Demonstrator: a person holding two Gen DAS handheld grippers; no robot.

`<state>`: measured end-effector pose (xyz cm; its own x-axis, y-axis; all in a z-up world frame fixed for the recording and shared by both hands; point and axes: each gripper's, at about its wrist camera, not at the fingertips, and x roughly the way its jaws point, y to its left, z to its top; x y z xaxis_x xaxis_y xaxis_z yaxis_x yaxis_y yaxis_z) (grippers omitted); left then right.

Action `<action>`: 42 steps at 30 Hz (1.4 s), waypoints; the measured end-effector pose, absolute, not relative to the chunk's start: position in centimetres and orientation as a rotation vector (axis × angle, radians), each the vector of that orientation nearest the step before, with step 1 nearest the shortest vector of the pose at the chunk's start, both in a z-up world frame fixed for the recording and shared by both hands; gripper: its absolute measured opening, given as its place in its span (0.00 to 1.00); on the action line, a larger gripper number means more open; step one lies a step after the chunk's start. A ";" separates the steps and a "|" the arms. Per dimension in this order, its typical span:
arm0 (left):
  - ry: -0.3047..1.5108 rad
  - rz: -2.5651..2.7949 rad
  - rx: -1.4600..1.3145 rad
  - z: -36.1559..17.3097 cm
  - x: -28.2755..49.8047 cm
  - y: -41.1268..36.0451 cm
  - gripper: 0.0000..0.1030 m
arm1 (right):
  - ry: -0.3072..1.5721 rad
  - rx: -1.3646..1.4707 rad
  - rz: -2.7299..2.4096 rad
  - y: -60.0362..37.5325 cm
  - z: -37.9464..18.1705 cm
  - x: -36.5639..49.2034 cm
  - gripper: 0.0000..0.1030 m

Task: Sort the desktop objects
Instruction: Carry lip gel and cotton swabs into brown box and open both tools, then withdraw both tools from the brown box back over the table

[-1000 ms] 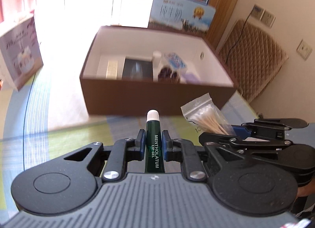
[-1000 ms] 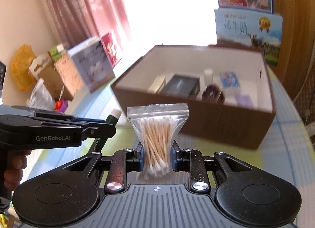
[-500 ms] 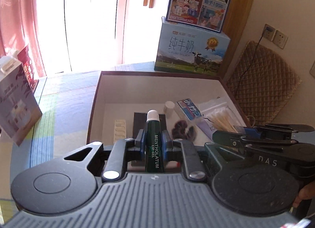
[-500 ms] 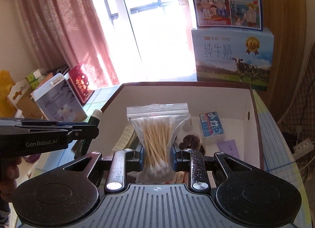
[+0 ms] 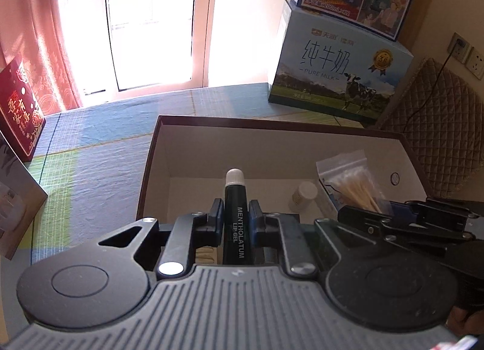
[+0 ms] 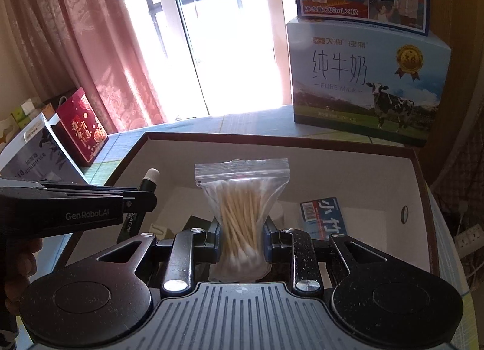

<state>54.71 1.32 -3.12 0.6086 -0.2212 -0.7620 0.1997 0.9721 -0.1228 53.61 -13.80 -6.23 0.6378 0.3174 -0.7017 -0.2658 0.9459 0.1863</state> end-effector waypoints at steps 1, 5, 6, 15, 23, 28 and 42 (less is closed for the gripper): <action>0.891 -0.242 -0.027 -3.4 55.3 1.3 0.13 | 0.818 0.065 0.332 -13.7 -6.4 53.9 0.22; 0.906 -0.226 -0.009 -4.5 56.9 1.1 0.13 | 0.830 0.061 0.333 -13.2 -7.1 55.1 0.22; 0.910 -0.227 -0.004 -4.8 57.2 1.1 0.13 | 0.833 0.060 0.333 -13.1 -7.2 55.2 0.22; 0.918 -0.217 0.005 -5.9 59.0 1.3 0.14 | 0.857 0.058 0.349 -12.1 -8.4 56.3 0.22; 0.903 -0.211 0.021 -5.6 59.3 1.8 0.23 | 0.850 0.056 0.363 -11.7 -8.6 56.9 0.22; 0.889 -0.204 0.016 -5.1 59.2 2.3 0.30 | 0.817 0.051 0.380 -11.3 -8.3 57.0 0.27; 0.842 -0.206 -0.031 -2.5 56.1 4.1 0.58 | 0.768 0.099 0.353 -13.8 -6.5 53.2 0.80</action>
